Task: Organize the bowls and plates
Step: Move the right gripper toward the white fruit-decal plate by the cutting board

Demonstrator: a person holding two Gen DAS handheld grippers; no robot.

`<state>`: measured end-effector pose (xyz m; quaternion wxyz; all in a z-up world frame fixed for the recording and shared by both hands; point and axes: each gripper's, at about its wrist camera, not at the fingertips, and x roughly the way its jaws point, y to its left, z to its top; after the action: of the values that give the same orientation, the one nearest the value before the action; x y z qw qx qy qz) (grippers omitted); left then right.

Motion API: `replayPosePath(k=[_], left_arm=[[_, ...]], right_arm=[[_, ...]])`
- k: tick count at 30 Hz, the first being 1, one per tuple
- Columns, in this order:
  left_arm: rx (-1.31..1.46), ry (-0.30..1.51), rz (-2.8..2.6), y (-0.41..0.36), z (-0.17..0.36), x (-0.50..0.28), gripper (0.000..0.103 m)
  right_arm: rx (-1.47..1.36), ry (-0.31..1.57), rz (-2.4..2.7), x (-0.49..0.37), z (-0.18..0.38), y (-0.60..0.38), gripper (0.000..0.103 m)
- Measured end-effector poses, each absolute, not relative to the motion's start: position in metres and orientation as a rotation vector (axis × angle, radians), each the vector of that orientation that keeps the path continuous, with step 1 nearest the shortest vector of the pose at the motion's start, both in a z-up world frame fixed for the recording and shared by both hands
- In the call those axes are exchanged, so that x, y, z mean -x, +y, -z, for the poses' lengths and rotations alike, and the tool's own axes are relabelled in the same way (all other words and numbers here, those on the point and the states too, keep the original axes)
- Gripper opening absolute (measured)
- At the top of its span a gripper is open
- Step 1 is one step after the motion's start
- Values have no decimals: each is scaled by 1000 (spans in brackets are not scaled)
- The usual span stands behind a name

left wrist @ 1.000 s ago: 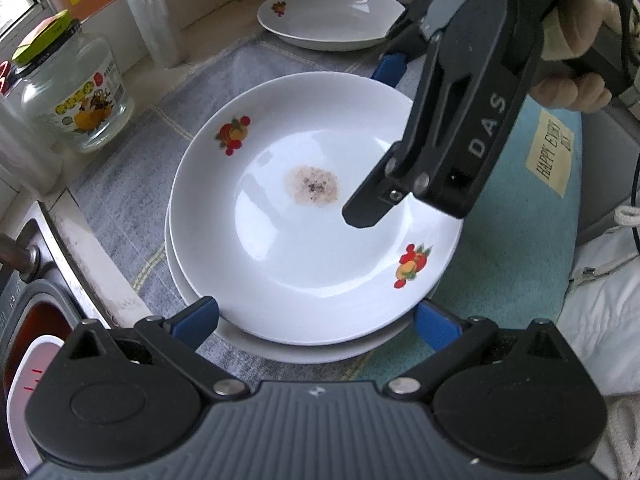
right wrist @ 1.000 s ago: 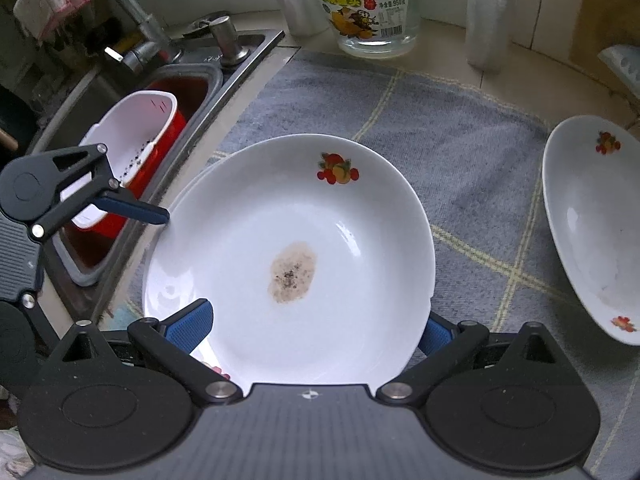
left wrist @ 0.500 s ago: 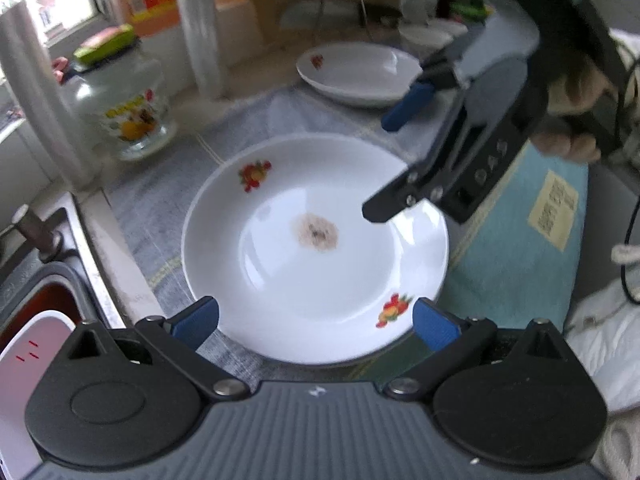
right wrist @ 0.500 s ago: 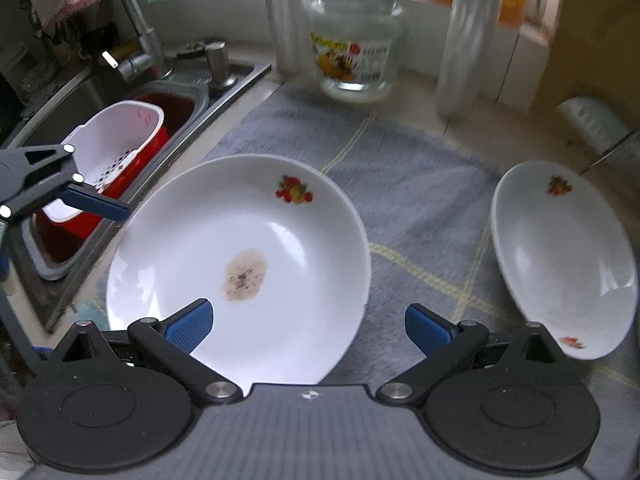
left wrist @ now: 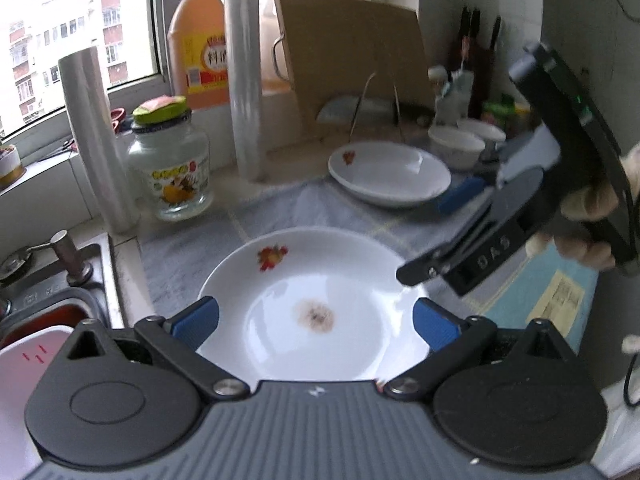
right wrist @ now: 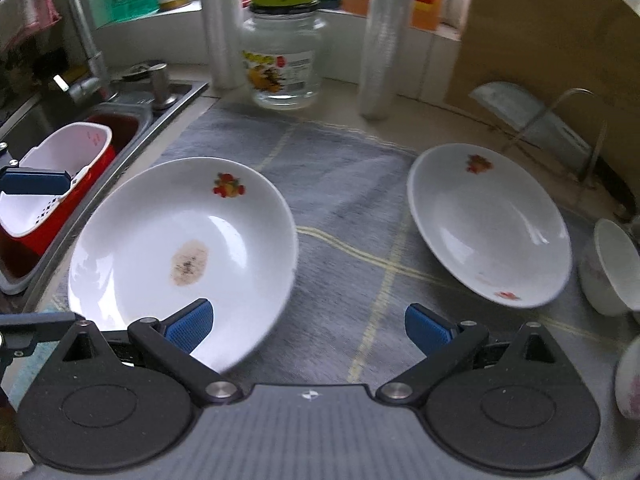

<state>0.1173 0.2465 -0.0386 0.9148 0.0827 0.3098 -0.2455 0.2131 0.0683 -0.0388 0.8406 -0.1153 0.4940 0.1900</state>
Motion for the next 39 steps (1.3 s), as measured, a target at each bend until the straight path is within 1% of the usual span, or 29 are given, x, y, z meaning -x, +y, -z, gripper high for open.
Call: replayPosePath(k=[8, 16, 25, 34, 39], left_arm=[[-141, 621, 460, 201, 33, -118, 102], [-113, 646, 338, 123, 32, -126, 102], [-73, 683, 233, 52, 46, -134, 102], [-130, 722, 218, 16, 68, -163, 102], [-108, 755, 219, 10, 87, -189, 102]], right_arm=[[235, 1011, -421, -213, 34, 28, 103], [239, 973, -518, -233, 30, -43, 103], [260, 926, -575, -251, 17, -107, 103], [248, 919, -547, -267, 17, -129, 103], [245, 923, -532, -279, 17, -134, 103]])
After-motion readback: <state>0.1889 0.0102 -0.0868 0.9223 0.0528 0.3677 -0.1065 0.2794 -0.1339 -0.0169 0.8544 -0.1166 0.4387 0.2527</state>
